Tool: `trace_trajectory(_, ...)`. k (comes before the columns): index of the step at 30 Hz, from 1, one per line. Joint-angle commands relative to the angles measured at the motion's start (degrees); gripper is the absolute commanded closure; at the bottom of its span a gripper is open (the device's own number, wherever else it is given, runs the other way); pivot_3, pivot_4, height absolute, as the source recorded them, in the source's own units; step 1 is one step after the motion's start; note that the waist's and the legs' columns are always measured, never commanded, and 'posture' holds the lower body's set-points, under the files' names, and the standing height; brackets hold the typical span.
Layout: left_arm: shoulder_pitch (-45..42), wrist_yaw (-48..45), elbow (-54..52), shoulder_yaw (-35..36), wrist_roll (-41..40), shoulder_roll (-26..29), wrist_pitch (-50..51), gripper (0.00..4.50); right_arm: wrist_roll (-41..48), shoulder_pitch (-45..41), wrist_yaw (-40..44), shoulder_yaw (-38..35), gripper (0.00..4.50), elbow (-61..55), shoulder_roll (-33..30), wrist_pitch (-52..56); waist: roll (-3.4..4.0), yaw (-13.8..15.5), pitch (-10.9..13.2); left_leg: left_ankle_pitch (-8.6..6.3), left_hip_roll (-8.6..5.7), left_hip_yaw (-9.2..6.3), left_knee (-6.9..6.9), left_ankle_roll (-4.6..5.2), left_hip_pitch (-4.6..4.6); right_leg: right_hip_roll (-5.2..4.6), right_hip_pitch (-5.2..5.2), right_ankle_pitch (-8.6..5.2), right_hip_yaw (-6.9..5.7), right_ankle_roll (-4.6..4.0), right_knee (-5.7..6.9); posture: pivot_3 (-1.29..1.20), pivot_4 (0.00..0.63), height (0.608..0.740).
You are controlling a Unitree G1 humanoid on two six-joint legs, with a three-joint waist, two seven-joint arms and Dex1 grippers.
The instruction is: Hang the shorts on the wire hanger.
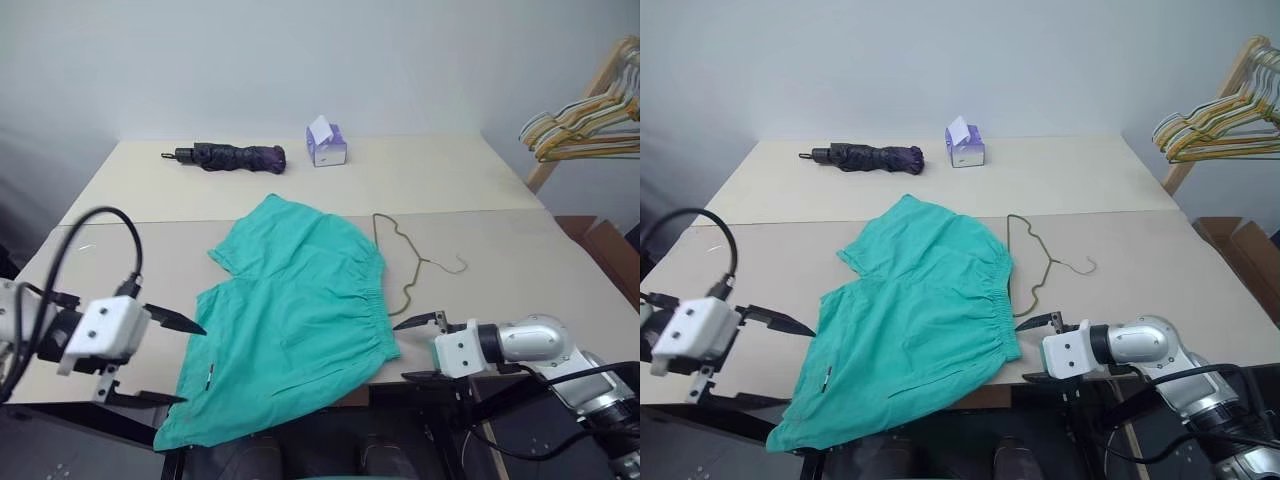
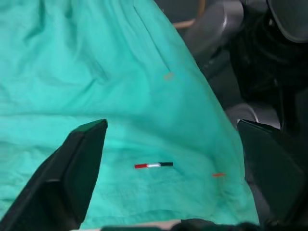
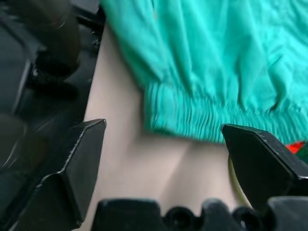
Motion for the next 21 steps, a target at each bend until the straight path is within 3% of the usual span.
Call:
trace_trajectory(1,-4.09,-0.08,1.03,2.21,-4.50,-0.47,4.26,0.02,7.40,-0.59,3.16,-4.74,0.00,-3.34,-2.28,8.68,-0.01,-0.01,0.02,0.00,0.00,0.00,0.00,0.00,-0.01,0.00,0.00,0.00,-0.01,0.00,0.00,0.06,0.058,0.740)
trace_trajectory(5,-10.40,5.93,0.33,-0.14,-8.66,-4.84,10.55,0.02,14.47,-2.91,1.87,-9.93,0.00,-3.22,-1.42,20.98,-0.01,-0.04,0.03,0.00,0.00,-0.02,0.02,0.00,0.00,0.00,0.01,0.00,-0.01,0.01,0.03,0.05,0.057,0.740)
trace_trajectory(9,-15.25,13.05,-1.00,-2.42,-9.91,-10.75,14.73,0.02,10.00,-6.78,-6.38,-9.91,0.00,-3.46,0.62,34.36,-0.03,-0.16,0.03,0.00,0.02,-0.04,0.02,0.00,-0.02,0.04,-0.02,0.01,0.00,0.01,0.05,0.04,0.055,0.740)
trace_trajectory(12,-18.70,18.18,-1.61,-4.06,-12.00,-14.50,19.20,0.02,5.95,-11.17,-14.15,-6.84,0.00,-4.21,4.30,50.33,-0.03,-0.18,0.03,0.00,0.00,-0.07,0.03,0.00,-0.10,0.05,-0.08,0.03,-0.01,0.00,0.06,0.03,0.049,0.740)
trace_trajectory(17,-21.96,18.95,-1.92,-6.65,-12.03,-17.74,21.09,0.02,3.97,-18.12,-20.16,-2.25,0.00,-3.02,10.83,71.30,-0.03,-0.23,0.03,0.00,-0.01,-0.12,0.08,0.00,-0.29,0.06,-0.20,0.15,-0.03,-0.20,0.06,0.02,0.041,0.740)
trace_trajectory(21,-23.34,18.30,-1.29,-7.92,-11.07,-18.68,21.03,0.02,4.02,-21.64,-24.85,-3.71,0.00,0.50,16.52,79.07,-0.03,-0.29,0.03,0.00,-0.02,-0.15,0.13,0.00,-0.36,0.06,-0.22,0.26,-0.08,-0.38,0.06,0.02,0.040,0.740)
